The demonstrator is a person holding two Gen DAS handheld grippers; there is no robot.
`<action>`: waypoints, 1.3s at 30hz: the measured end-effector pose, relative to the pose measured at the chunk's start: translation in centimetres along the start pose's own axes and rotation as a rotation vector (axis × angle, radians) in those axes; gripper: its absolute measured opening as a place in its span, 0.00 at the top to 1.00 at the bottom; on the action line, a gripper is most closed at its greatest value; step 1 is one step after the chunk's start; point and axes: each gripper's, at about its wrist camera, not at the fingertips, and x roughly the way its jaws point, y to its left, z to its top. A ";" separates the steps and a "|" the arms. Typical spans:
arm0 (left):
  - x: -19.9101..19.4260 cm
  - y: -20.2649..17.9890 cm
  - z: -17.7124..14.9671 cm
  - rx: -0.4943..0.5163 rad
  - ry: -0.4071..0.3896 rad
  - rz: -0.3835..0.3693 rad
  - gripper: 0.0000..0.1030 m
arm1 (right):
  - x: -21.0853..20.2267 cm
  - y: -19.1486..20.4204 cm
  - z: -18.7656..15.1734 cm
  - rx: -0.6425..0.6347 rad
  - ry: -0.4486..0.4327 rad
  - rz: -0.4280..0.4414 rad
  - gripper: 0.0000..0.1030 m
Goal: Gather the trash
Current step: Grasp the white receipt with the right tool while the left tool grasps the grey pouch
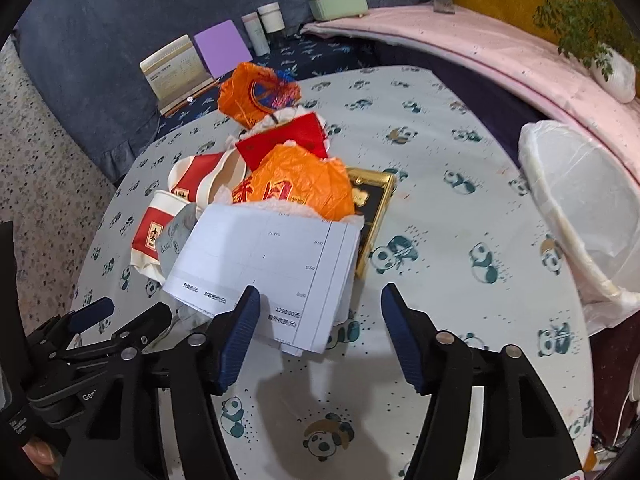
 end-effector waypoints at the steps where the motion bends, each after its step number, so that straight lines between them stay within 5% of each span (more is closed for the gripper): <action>1: 0.2 0.1 0.0 -0.002 0.004 0.001 0.12 | 0.4 0.0 0.0 0.007 0.013 0.015 0.47; 10: 1.0 0.6 0.2 -0.020 0.019 -0.005 0.12 | 1.8 0.1 0.0 0.031 0.069 0.088 0.93; 16: 0.9 0.4 0.4 -0.015 0.015 -0.014 0.12 | 1.3 0.1 0.2 0.015 0.054 0.067 0.91; 21: 0.7 0.7 0.6 -0.021 0.003 -0.010 0.12 | 0.7 0.4 0.8 0.013 0.014 0.060 0.57; 26: 0.8 1.6 0.8 -0.038 0.000 -0.003 0.12 | 1.8 1.0 1.7 -0.002 0.019 0.072 0.57; 28: 0.9 2.3 0.9 -0.052 0.001 -0.003 0.12 | 2.3 1.5 1.7 -0.013 0.031 0.081 0.67; 30: 1.0 3.0 0.9 -0.062 0.002 0.001 0.12 | 2.3 2.1 1.6 -0.038 0.034 0.069 0.95; 39: 1.7 2.9 1.3 -0.090 0.027 -0.045 0.11 | -1.9 2.3 2.5 -0.045 -0.110 0.060 0.99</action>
